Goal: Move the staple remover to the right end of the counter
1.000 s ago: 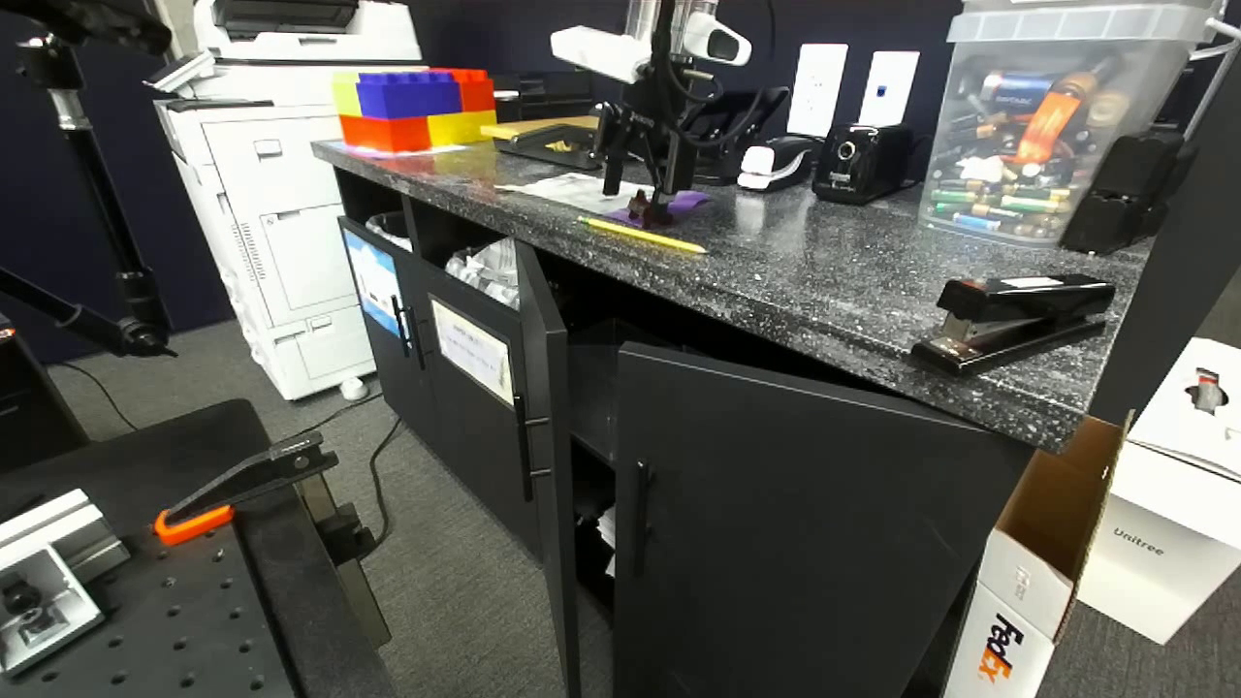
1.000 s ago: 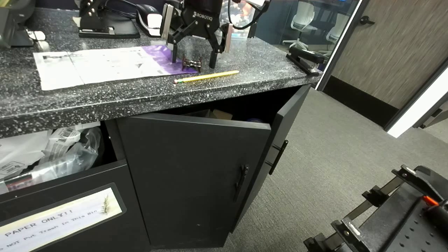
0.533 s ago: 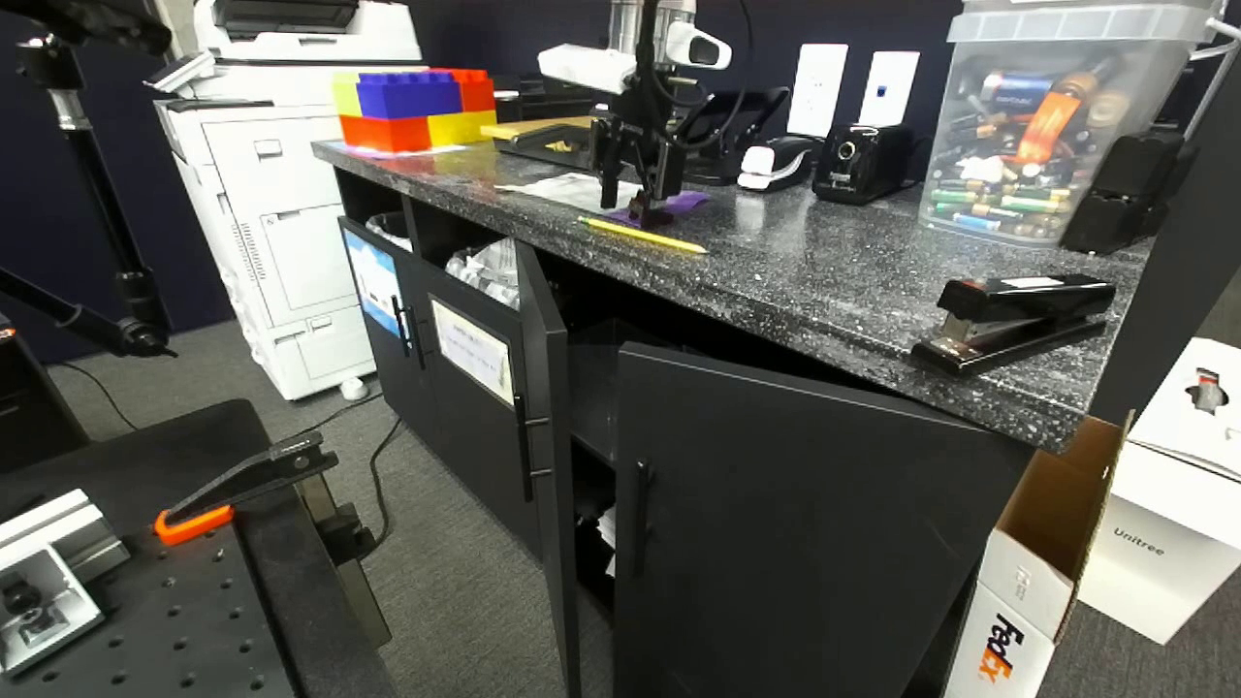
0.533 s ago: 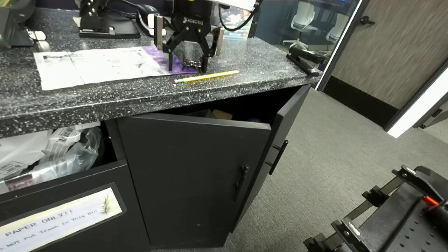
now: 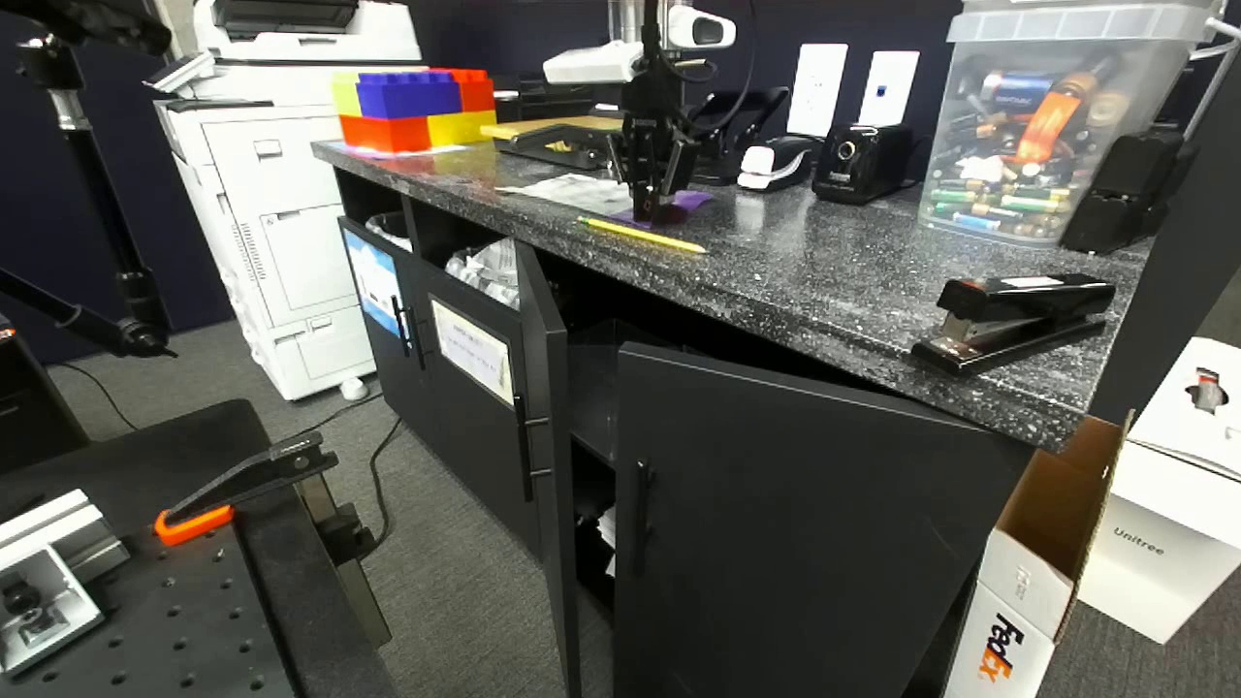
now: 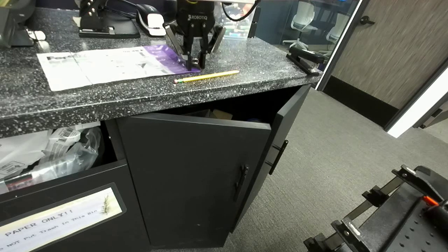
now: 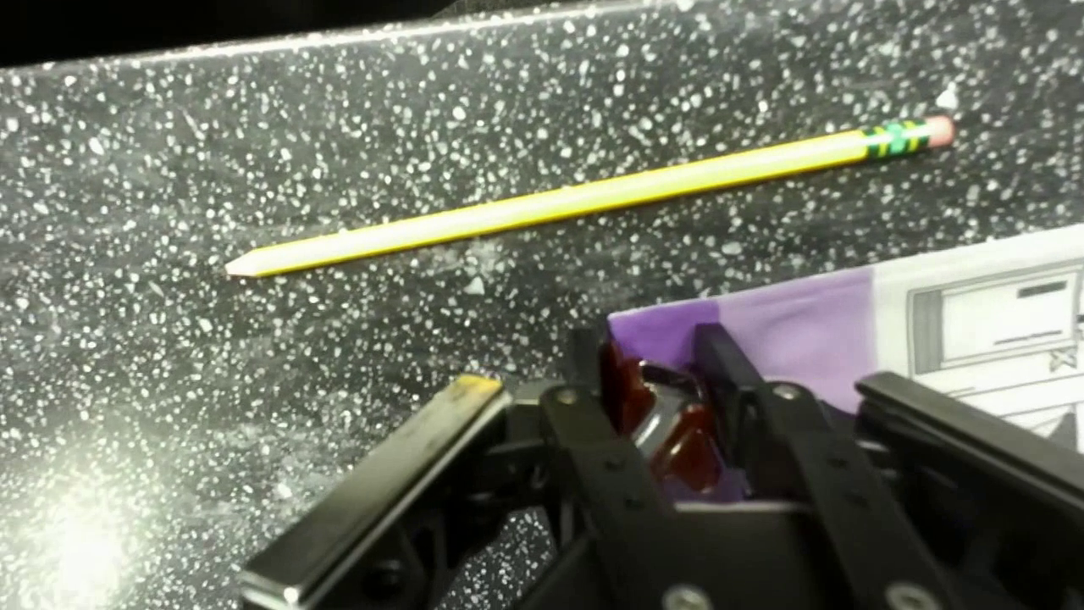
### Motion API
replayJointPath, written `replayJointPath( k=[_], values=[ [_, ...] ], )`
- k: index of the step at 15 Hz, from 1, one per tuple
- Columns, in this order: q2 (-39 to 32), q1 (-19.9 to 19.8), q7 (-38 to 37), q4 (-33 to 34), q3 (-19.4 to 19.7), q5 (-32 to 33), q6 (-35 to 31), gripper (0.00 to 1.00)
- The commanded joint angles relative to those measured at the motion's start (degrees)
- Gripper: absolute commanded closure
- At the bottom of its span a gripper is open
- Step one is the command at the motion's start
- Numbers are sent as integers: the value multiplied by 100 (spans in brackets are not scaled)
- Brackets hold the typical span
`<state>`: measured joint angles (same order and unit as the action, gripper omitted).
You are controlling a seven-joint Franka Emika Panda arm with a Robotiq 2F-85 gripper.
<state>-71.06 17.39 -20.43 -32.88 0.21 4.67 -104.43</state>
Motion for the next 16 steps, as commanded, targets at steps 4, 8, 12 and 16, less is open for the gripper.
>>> replayJointPath(
  k=[4,8,12,16],
  values=[
    [304,78,-204,333,414,356,404,92],
    [704,-468,-8,402,586,239,670,92],
    [871,-1168,199,384,573,141,657,92],
    [618,-1559,330,295,511,125,520,92]
  ],
)
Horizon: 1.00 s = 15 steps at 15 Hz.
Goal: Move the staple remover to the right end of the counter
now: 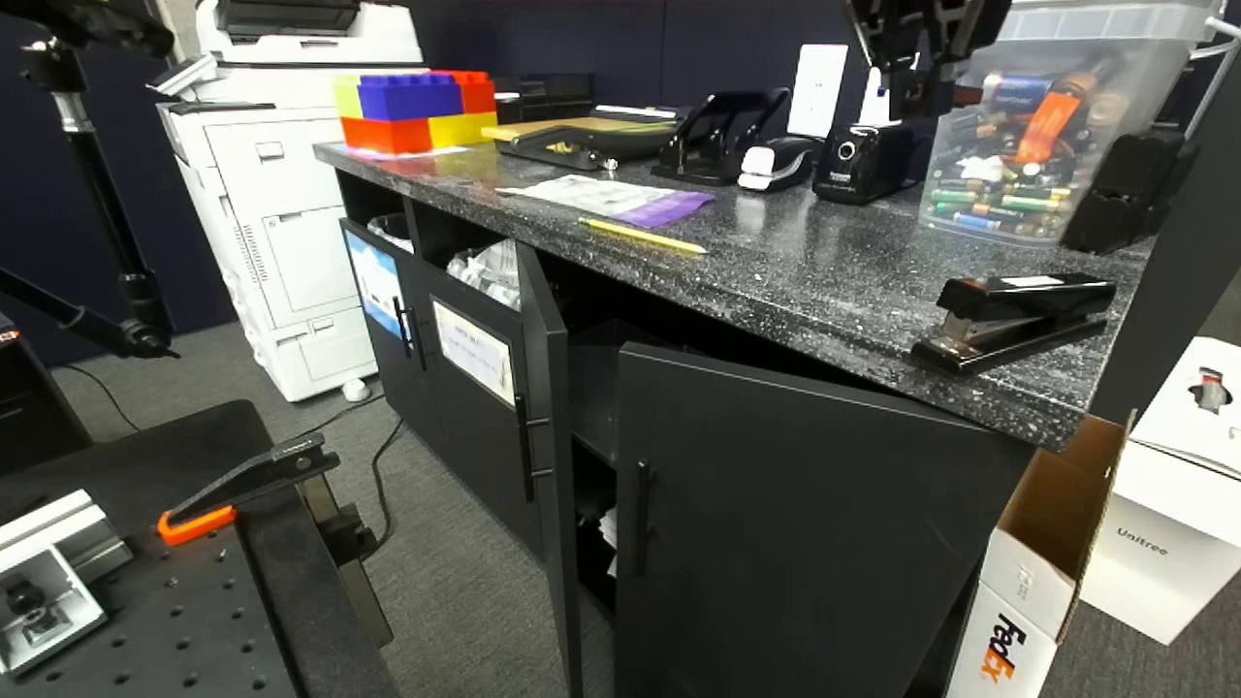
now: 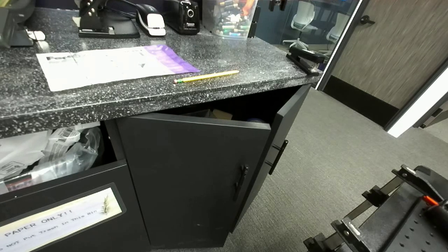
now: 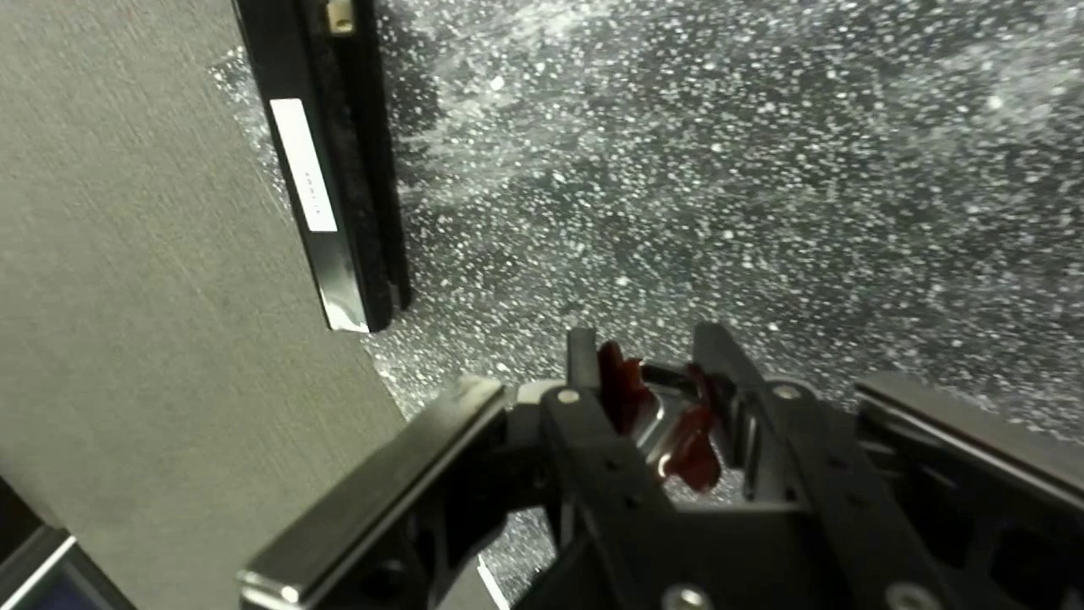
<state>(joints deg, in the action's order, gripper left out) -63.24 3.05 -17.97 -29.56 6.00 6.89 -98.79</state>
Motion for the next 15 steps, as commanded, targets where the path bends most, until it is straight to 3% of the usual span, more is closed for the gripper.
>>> replayJointPath(
  k=[1,14,15],
  values=[
    [-236,-155,99,-80,-85,-101,-63,92],
    [-828,-320,38,-199,-230,-210,-82,92],
    [-815,-321,42,-204,-234,-216,-57,54]
  ],
)
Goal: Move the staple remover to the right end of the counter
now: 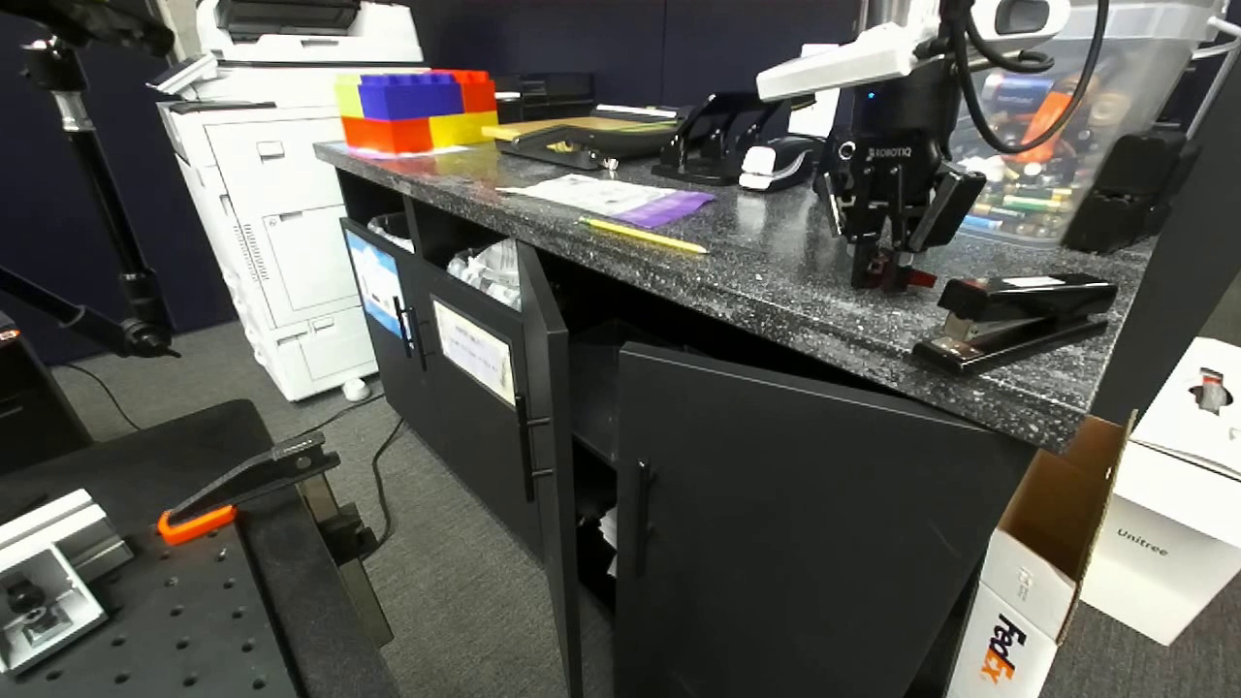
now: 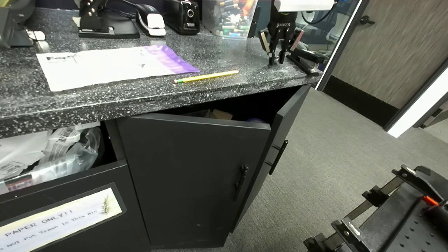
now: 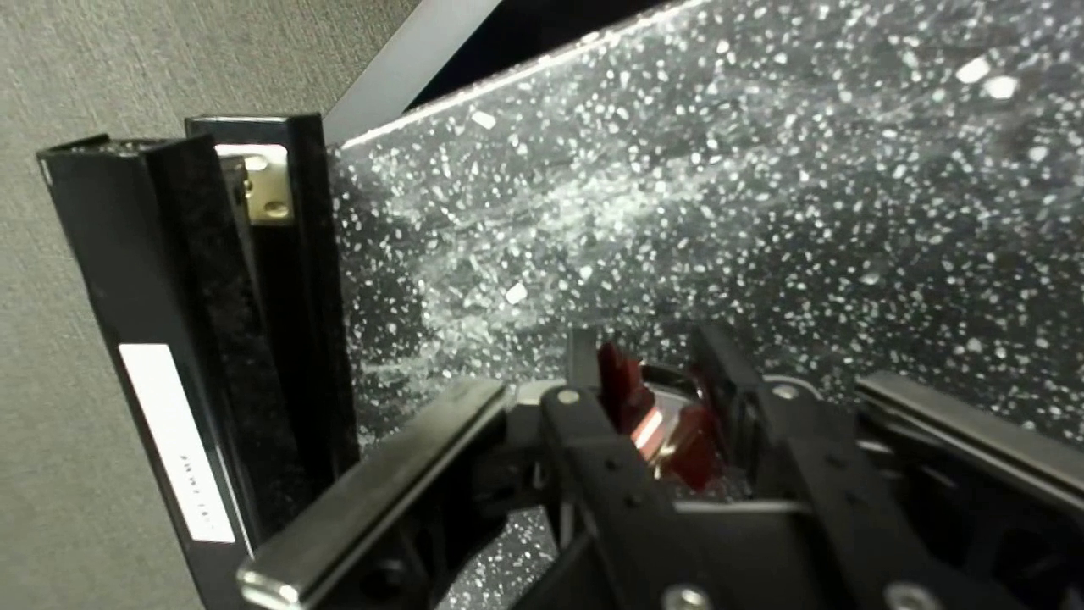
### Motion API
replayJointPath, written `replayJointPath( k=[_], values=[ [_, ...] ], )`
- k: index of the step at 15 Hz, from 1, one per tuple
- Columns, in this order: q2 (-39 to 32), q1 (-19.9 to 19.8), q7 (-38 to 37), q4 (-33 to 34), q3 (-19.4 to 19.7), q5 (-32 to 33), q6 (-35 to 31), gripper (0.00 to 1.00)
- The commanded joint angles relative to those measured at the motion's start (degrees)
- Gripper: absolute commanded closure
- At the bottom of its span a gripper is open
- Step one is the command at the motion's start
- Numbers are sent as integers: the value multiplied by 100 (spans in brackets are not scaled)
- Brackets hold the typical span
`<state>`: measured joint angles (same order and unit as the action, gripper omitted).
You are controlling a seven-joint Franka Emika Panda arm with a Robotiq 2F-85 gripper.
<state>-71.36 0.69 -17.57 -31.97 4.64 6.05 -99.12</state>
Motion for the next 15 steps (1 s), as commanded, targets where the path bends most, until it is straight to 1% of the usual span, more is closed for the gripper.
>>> replayJointPath(
  k=[1,3,4,7,9,11,12,15],
  values=[
    [20,-83,-4,37,-105,-144,-9,41],
    [99,-59,-13,42,-106,-177,98,28],
    [136,-54,-22,46,-116,-215,131,19],
    [317,-17,-85,50,-180,-333,258,1],
    [529,54,-180,15,-251,-432,421,0],
    [795,133,-189,-74,-417,-631,639,0],
    [460,76,-95,77,-259,-472,332,0],
    [700,182,-140,58,-355,-552,556,0]
  ],
)
